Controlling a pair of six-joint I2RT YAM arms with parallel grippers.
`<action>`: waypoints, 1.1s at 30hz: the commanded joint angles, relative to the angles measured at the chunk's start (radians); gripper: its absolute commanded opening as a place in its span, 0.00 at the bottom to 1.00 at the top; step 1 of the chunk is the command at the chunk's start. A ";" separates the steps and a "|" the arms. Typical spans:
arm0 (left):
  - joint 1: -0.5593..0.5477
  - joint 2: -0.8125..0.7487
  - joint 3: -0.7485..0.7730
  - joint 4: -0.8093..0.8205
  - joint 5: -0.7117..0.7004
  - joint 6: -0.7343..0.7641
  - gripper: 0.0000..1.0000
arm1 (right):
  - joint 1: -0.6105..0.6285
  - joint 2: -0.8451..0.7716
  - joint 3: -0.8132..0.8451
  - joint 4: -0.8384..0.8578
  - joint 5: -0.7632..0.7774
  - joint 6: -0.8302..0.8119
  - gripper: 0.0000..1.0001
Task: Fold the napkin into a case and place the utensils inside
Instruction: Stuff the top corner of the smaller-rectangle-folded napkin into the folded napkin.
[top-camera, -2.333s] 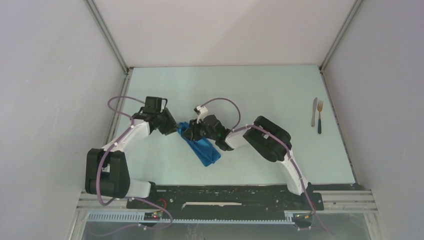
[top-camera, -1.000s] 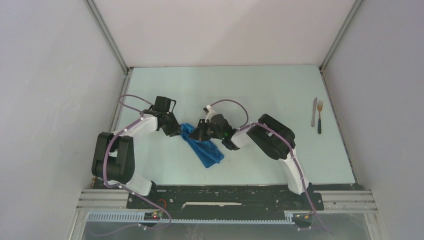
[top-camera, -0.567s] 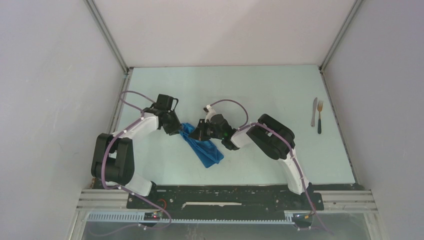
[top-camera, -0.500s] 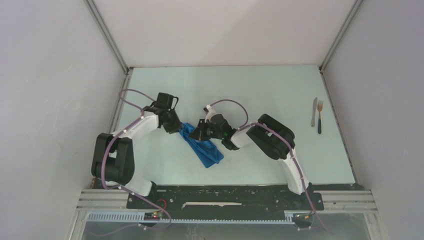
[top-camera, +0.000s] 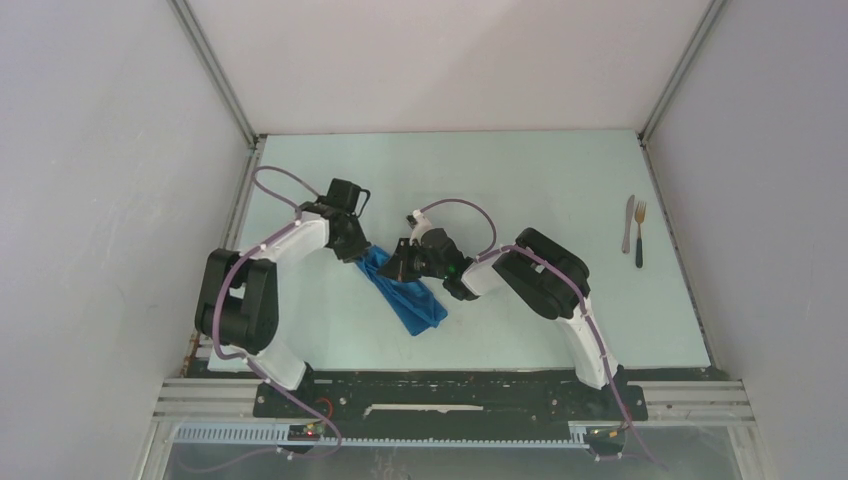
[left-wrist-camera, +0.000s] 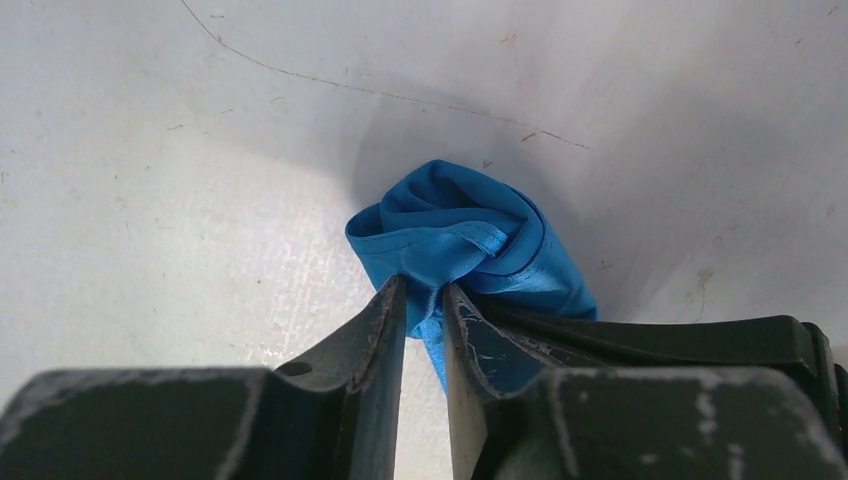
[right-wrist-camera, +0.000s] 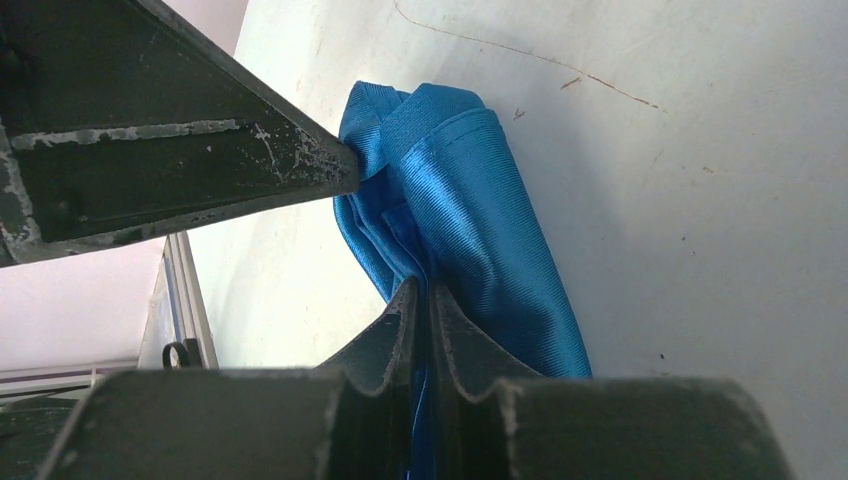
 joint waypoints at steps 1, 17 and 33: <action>-0.024 0.020 0.047 -0.027 -0.056 0.030 0.24 | 0.006 0.014 0.039 0.003 0.028 -0.025 0.14; -0.033 -0.008 0.096 -0.123 0.041 0.044 0.00 | 0.045 0.048 0.143 -0.078 0.126 -0.102 0.00; -0.016 0.191 0.228 -0.124 0.157 0.038 0.00 | 0.065 0.046 0.086 0.013 0.124 -0.114 0.08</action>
